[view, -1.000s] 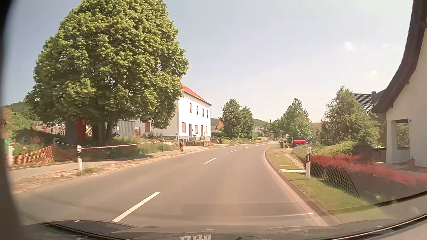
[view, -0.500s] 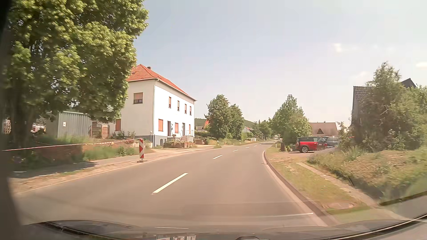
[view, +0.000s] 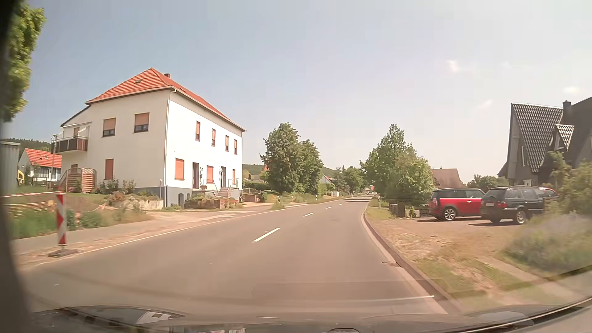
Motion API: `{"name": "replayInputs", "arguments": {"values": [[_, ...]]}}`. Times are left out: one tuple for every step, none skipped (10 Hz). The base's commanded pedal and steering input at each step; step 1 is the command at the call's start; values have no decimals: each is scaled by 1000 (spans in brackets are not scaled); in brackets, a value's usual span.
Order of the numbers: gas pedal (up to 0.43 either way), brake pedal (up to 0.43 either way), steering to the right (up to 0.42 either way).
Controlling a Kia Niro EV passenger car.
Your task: Follow the waypoints while adhering to traffic rules and regulations
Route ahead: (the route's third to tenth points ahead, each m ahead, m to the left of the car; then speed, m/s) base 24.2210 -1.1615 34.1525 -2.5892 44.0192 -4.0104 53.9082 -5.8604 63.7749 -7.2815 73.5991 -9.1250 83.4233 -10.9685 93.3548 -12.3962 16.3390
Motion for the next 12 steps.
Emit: {"name": "replayInputs", "arguments": {"values": [[209,0,30],[209,0,29],[197,0,29],[197,0,28],[197,0,26],[197,0,24],[197,0,23],[209,0,20],[209,0,19],[209,0,19],[209,0,18],[220,0,18]]}}
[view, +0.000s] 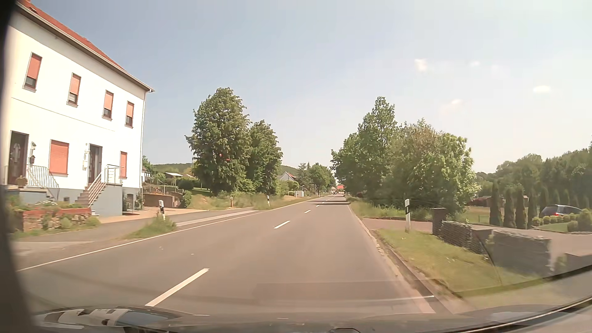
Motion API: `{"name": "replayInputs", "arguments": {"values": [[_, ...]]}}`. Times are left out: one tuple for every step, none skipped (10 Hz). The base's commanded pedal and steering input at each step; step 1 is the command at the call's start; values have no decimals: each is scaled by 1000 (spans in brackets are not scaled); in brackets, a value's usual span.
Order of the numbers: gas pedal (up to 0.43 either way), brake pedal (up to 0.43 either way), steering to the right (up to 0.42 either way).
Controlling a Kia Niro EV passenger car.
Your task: Follow the waypoints while adhering to traffic rules and regulations
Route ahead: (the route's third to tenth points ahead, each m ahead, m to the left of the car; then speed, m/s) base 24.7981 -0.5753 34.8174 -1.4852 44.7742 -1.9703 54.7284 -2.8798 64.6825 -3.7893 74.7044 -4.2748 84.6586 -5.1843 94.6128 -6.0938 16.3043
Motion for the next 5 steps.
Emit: {"name": "replayInputs", "arguments": {"values": [[220,0,18],[220,0,16],[220,0,14],[220,0,12],[220,0,12]]}}
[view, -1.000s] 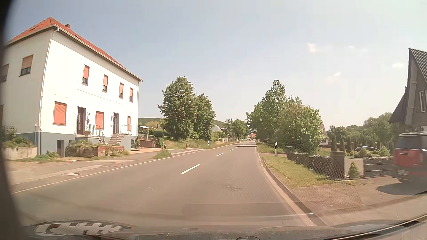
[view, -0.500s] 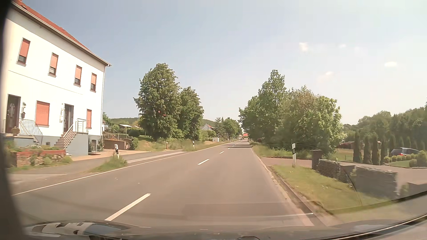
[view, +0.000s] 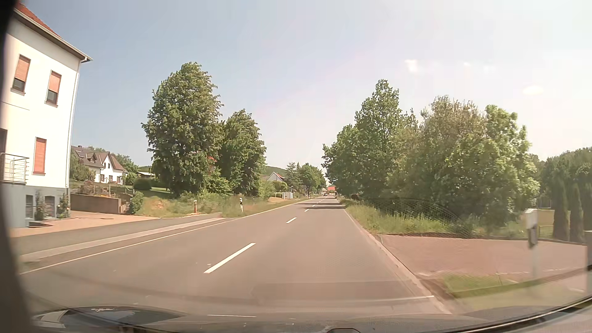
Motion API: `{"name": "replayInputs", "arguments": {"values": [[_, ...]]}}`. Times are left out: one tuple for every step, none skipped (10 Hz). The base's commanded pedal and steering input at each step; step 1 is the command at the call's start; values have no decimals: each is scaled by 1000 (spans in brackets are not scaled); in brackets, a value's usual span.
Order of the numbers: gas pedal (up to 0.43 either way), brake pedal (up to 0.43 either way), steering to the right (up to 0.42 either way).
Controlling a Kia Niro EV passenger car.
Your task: Follow the waypoints while adhering to traffic rules and regulations
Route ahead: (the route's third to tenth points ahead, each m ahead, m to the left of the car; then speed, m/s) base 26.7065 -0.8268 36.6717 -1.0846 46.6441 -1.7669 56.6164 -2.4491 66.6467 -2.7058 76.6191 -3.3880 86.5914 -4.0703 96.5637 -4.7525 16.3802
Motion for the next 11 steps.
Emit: {"name": "replayInputs", "arguments": {"values": [[220,0,12],[228,0,12],[228,0,12],[228,0,11],[240,0,10],[240,0,7],[240,0,5],[240,0,5],[240,0,4],[240,0,3],[240,0,3]]}}
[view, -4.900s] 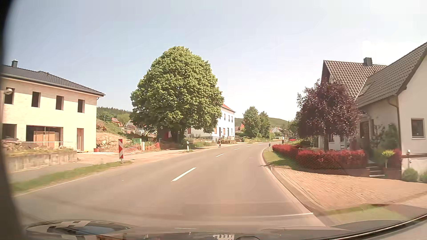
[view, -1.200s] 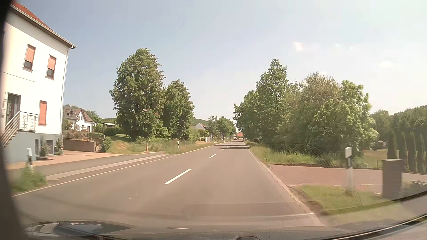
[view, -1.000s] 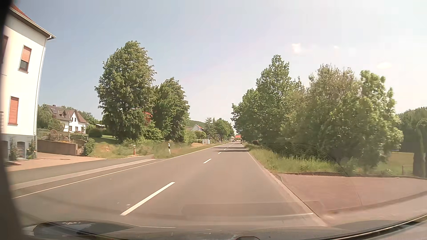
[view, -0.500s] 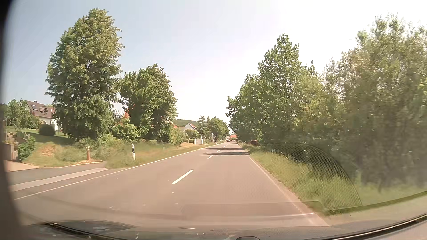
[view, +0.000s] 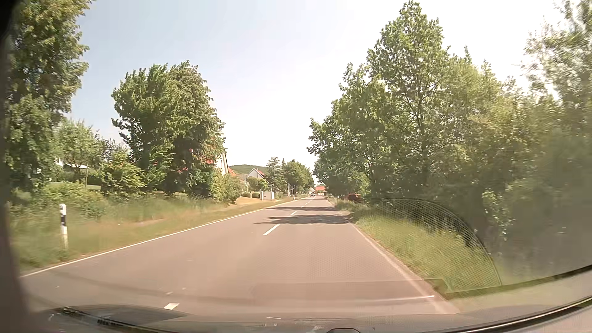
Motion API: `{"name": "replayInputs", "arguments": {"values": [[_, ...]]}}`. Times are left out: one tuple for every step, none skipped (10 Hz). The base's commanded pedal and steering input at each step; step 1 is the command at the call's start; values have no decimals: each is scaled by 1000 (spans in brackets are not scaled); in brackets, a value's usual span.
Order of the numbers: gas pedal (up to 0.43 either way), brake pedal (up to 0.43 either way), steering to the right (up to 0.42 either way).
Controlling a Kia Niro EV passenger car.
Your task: Follow the waypoints while adhering to traffic rules and regulations
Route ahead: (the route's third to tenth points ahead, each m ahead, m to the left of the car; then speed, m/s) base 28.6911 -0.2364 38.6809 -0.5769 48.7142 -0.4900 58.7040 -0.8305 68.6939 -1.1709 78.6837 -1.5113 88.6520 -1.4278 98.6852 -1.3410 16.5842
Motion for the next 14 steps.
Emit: {"name": "replayInputs", "arguments": {"values": [[228,0,3],[228,0,3],[209,0,2],[209,0,0],[209,0,0],[209,0,0],[209,0,0],[209,0,-1],[209,0,-1],[209,0,-1],[209,0,-1],[209,0,-1],[209,0,-1],[209,0,-1]]}}
